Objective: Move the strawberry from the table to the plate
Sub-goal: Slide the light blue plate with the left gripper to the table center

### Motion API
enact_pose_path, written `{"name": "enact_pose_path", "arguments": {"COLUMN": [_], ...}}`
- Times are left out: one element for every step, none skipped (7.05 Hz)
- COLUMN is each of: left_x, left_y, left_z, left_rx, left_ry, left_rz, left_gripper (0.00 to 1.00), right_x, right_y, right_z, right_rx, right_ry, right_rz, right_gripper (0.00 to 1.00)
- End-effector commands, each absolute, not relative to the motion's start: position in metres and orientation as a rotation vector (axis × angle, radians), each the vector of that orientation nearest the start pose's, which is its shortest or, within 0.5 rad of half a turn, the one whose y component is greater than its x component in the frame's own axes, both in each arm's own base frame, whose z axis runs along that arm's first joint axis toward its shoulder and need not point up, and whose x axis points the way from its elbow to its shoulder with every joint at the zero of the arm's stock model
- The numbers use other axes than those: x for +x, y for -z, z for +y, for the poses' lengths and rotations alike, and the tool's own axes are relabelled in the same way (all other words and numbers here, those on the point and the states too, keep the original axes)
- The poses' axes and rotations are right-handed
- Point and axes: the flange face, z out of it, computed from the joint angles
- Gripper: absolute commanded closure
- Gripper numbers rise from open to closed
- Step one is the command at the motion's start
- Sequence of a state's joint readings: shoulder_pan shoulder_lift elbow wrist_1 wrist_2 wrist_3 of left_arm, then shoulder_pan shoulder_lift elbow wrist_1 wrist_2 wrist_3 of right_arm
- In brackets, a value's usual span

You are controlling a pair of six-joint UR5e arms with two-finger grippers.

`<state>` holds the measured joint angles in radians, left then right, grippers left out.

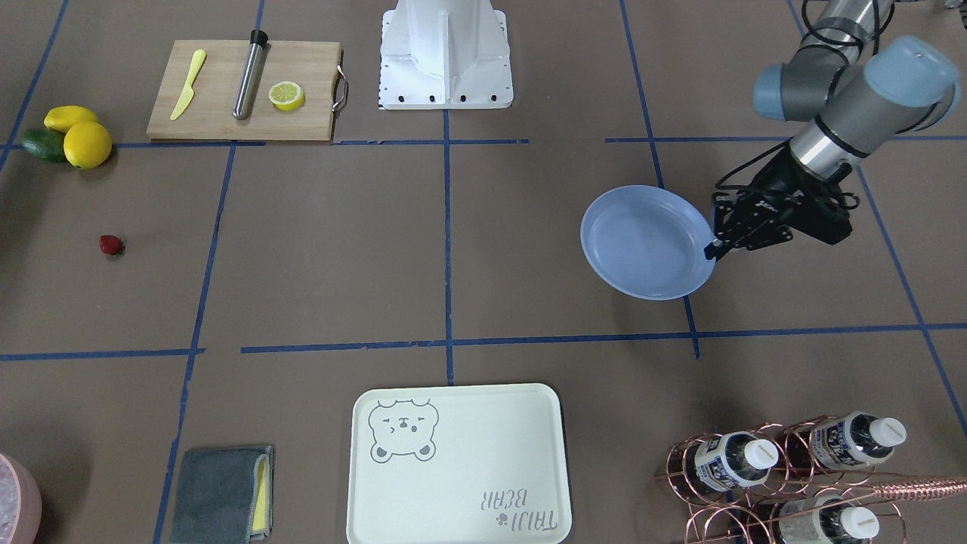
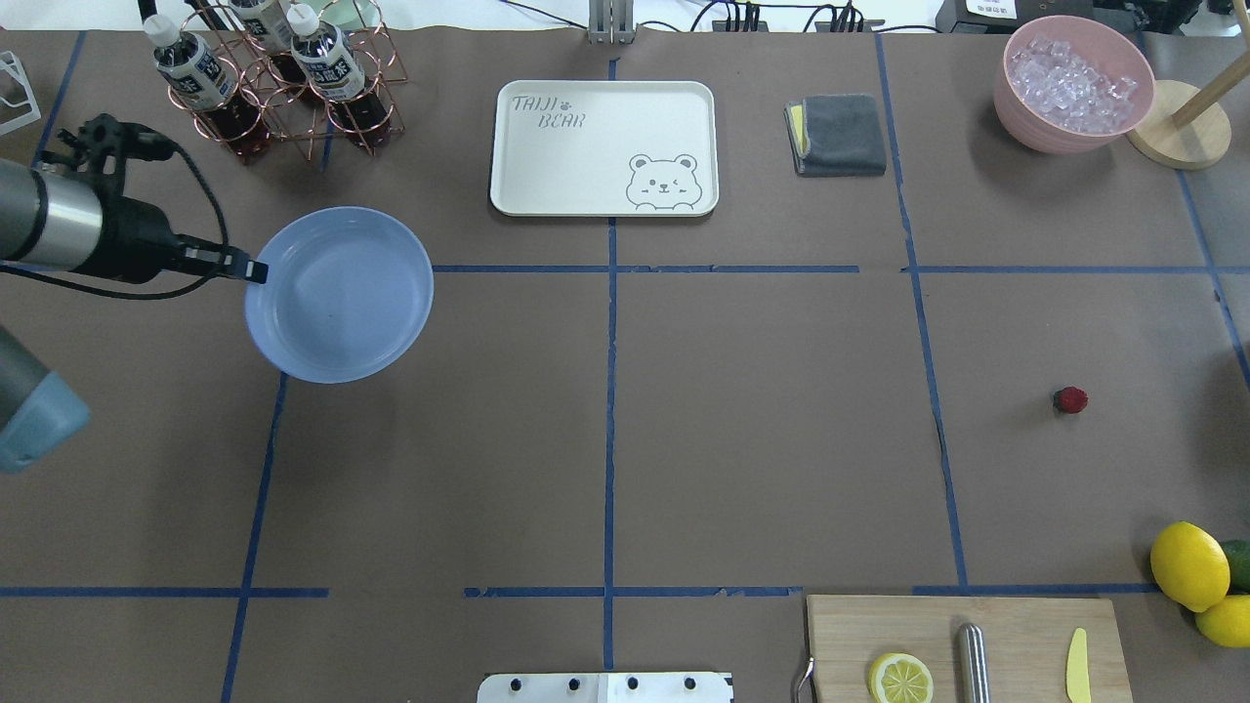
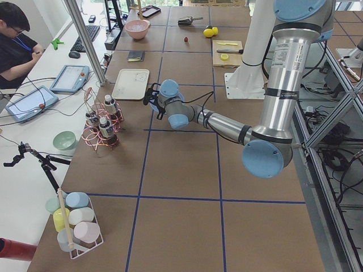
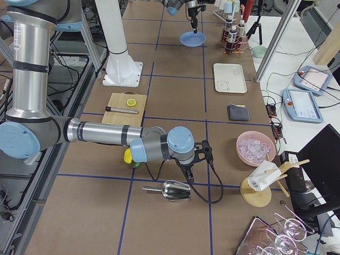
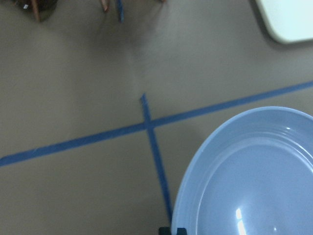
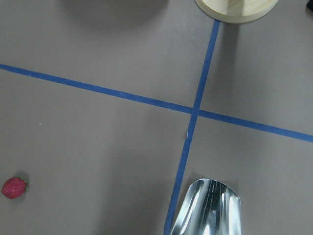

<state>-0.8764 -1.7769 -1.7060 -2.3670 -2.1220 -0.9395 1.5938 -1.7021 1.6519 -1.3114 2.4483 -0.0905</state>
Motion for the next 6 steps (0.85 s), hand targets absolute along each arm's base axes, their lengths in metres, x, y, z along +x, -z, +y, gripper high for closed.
{"name": "enact_pose_path", "arguments": {"left_x": [0.421, 0.466, 0.503, 0.524, 0.533, 0.538], "left_y": [-0.312, -0.293, -0.281, -0.289, -0.293, -0.291], "left_z": [-0.481, -0.464, -0.446, -0.434, -0.428, -0.423], "left_rx": [0.391, 0.378, 0.387, 0.386, 0.382, 0.377], "left_ry": [-0.093, -0.106, -0.103, -0.109, -0.115, -0.124], "left_rz": [1.175, 1.182, 1.18, 1.158, 1.15, 1.153], "left_gripper": [1.0, 1.0, 1.0, 1.0, 1.0, 1.0], "right_x": [0.067, 0.067, 0.067, 0.067, 0.067, 0.067], "right_y": [-0.65, -0.651, -0.651, -0.651, -0.651, -0.651], "right_z": [-0.445, -0.444, -0.444, -0.444, -0.445, -0.445], "right_rx": [0.236, 0.234, 0.233, 0.234, 0.234, 0.234], "right_ry": [0.15, 0.15, 0.149, 0.15, 0.15, 0.15], "right_rz": [-0.863, -0.863, -0.863, -0.863, -0.863, -0.863], "right_gripper": [0.0, 0.0, 0.0, 0.0, 0.0, 0.0]}}
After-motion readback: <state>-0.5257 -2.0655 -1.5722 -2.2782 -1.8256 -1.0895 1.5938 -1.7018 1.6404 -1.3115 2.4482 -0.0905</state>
